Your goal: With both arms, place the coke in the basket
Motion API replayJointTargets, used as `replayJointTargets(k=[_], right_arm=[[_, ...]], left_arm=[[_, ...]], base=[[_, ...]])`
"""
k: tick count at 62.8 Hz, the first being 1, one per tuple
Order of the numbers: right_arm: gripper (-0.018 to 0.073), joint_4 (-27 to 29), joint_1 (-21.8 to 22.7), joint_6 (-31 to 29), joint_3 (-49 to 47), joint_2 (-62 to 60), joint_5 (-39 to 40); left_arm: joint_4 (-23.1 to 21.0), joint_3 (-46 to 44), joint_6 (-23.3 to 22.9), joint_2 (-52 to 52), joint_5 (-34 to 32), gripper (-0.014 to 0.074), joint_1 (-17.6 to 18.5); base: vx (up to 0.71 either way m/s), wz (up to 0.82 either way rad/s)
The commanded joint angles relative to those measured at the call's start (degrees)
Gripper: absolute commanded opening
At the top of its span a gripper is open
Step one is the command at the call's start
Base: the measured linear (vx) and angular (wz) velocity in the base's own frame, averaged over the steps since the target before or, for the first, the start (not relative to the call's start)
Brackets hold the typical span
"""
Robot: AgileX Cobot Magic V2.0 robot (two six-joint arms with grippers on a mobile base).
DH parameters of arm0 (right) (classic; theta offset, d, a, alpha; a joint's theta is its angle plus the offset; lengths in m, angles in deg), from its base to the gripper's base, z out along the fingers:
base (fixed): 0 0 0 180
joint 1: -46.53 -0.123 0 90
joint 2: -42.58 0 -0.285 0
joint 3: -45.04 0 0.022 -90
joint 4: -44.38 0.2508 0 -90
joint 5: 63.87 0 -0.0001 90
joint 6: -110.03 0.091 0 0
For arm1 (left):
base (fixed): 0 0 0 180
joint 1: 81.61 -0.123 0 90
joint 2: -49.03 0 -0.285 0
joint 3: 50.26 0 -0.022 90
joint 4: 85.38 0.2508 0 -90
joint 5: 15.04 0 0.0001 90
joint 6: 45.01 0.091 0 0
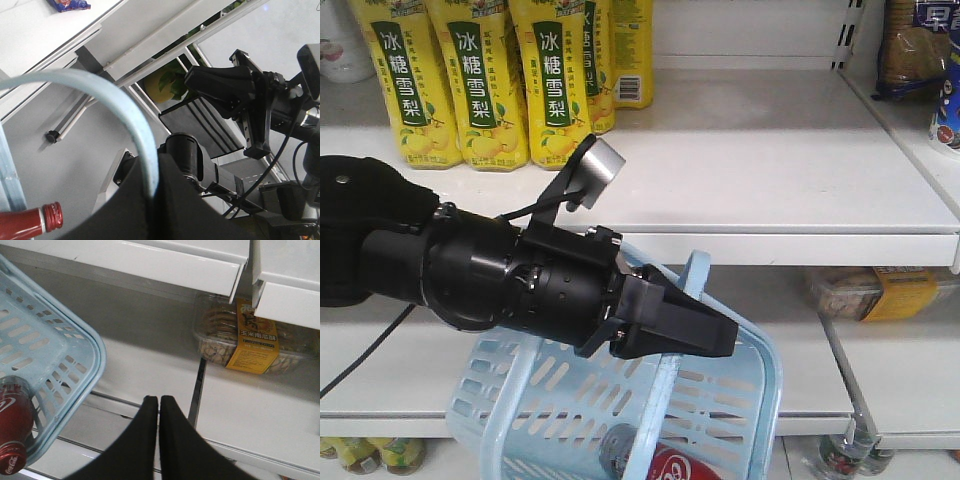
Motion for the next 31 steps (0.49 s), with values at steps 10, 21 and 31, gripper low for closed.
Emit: replayJointTargets(k=[10, 21, 31], right_arm=[[-0.0002, -0.35, 0.27, -0.06, -1.71, 0.49, 3.69], [-0.0002, -0.35, 0.27, -0.06, -1.71, 0.49, 3.69], [-0.0002, -0.35, 0.27, -0.06, -1.71, 0.49, 3.69]], left_arm=[[-3.56, -2.24, 0.32, -3.11, -1.24, -0.0006, 0.12], [5.95, -2.12, -6.79, -6.52, -6.25, -0.0006, 0.12], [19.81, -0.57, -19.44, -10.25, -9.34, -0.0006, 0.12]], base=[[0.0, 0.0], [0.0, 0.0], [0.0, 0.0]])
